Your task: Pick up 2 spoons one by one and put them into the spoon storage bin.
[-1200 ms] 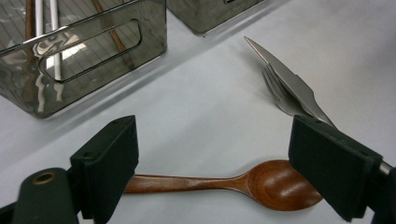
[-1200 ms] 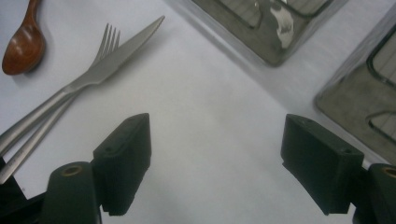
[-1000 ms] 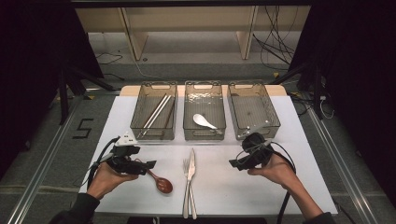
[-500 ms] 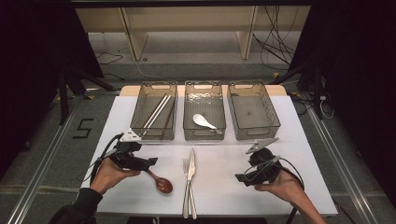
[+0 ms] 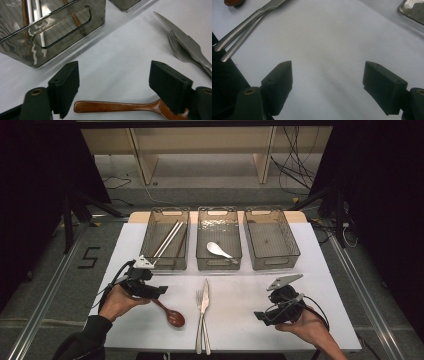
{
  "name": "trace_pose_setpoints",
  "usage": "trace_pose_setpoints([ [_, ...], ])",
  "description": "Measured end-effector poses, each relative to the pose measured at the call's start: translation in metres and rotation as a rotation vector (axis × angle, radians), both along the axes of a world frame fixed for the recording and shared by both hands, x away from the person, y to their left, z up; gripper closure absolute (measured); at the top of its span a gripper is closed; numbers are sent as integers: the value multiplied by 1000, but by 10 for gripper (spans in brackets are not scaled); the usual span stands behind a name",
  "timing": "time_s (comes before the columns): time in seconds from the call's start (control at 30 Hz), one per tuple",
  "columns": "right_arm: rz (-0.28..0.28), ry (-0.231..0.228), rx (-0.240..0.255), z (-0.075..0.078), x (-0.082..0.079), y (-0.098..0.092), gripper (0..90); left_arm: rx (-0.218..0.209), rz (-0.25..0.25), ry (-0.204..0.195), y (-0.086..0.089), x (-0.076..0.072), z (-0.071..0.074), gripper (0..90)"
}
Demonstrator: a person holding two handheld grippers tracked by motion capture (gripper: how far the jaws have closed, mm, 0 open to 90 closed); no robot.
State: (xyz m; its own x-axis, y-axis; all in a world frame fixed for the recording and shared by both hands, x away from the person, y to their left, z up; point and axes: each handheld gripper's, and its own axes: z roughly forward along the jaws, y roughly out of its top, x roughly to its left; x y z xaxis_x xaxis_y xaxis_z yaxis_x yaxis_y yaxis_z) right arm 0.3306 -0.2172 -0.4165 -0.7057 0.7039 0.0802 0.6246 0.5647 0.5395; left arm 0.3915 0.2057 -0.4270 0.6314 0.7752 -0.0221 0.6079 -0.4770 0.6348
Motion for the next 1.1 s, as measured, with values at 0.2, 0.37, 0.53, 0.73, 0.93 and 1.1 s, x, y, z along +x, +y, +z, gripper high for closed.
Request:
trace_pose_setpoints([
  [0.2, 8, -2, -2, 0, -1, 0, 250, 85, -33, 42, -2, 7, -12, 539],
  [0.37, 7, 2, -4, -1, -2, 1, 253, 107, -50, 93, -3, 11, -18, 737],
  [0.53, 7, -1, -3, -1, -2, 1, 253, 140, -57, 142, -5, 11, -23, 850],
  [0.73, 6, -5, 1, 1, -4, 1, 253, 184, -53, 182, -3, 13, -33, 887],
  [0.93, 13, -2, -2, 0, -4, 1, 252, 190, -56, 180, 0, 12, -35, 888],
  [1.1, 9, 4, -1, 0, -4, 1, 253, 199, -53, 180, 3, 12, -35, 888],
])
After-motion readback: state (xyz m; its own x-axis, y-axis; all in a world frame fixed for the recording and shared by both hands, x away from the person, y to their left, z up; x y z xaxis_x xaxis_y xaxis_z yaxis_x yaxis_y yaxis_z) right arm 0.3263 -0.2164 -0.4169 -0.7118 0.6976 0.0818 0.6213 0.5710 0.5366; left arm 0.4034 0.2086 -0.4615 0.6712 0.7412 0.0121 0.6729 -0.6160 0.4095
